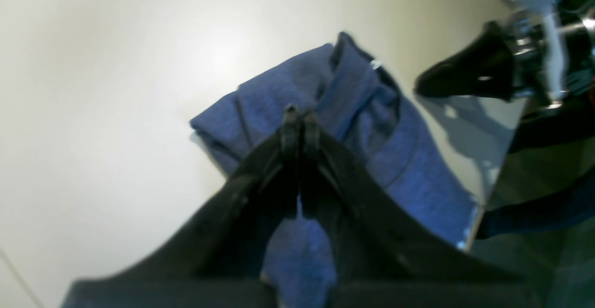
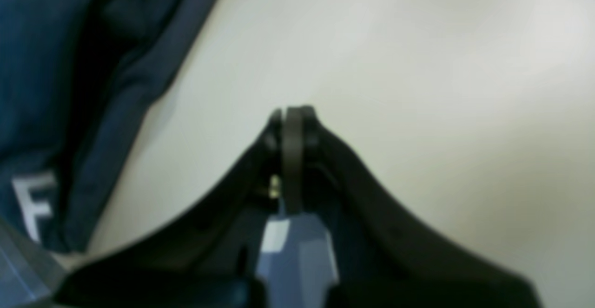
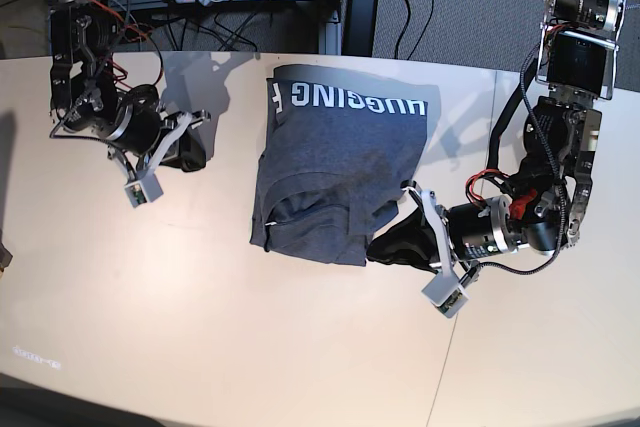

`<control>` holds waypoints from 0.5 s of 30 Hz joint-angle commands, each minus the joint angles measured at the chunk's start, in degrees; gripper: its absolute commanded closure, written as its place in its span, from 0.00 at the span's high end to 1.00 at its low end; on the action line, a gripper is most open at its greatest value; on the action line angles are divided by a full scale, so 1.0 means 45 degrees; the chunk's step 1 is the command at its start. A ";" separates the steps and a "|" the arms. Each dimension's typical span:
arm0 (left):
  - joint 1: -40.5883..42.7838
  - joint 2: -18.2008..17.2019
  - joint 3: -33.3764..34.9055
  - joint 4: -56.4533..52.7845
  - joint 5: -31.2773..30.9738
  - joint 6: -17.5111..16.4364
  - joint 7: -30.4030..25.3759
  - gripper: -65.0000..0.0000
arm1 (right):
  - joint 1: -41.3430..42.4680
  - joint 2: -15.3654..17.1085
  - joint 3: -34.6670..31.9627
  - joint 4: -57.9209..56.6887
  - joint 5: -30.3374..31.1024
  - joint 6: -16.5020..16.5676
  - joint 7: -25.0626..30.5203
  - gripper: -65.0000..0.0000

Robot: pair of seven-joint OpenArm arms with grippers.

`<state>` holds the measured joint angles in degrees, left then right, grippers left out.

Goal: Fold the T-shirt properly
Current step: 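Release the bundle with the right gripper and pull it back, then press and tuck the bundle's sides inward with both grippers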

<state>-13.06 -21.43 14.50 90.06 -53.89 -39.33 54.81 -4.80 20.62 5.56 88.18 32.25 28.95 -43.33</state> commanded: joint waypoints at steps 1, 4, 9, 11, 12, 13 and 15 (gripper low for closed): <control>-0.0301 0.0010 -0.0087 0.0199 -0.0325 -0.0149 -0.0204 0.00 | 0.0369 0.0141 0.0097 0.0311 0.0442 0.0539 0.0238 0.00; -0.0296 0.0117 -0.0078 0.0199 -0.0466 -0.0149 -0.0024 0.00 | 0.0811 0.0102 0.0092 0.0651 0.0942 0.0578 0.0165 0.00; -0.0189 0.0117 -0.0039 0.0199 -0.1953 -0.0149 0.0855 0.00 | 0.1175 0.0107 0.0087 0.0986 0.1379 0.0583 -0.0073 0.00; -0.0141 0.0112 0.0053 0.0199 -0.2176 -0.0149 0.0971 0.00 | 0.1171 0.0102 0.0068 0.0986 0.1472 0.0612 -0.0073 0.00; -0.0097 0.0121 0.0131 0.0199 -0.2171 -0.0149 0.0967 0.00 | 0.1171 0.0102 0.0068 0.0986 0.1627 0.0631 -0.0092 0.00; -0.0044 0.0175 0.0223 0.0199 -0.2171 -0.0149 0.0967 0.00 | 0.1171 0.0102 0.0068 0.0986 0.1768 0.0641 -0.0097 0.00; 0.0053 0.0306 0.0476 0.0199 -0.2171 -0.0149 0.0976 0.00 | 0.1209 0.0102 0.0068 0.0996 0.2035 0.0680 -0.0097 0.00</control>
<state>-11.73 -20.01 16.80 90.06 -62.41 -39.31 60.20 -0.32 20.32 5.56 91.66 40.21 29.04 -44.84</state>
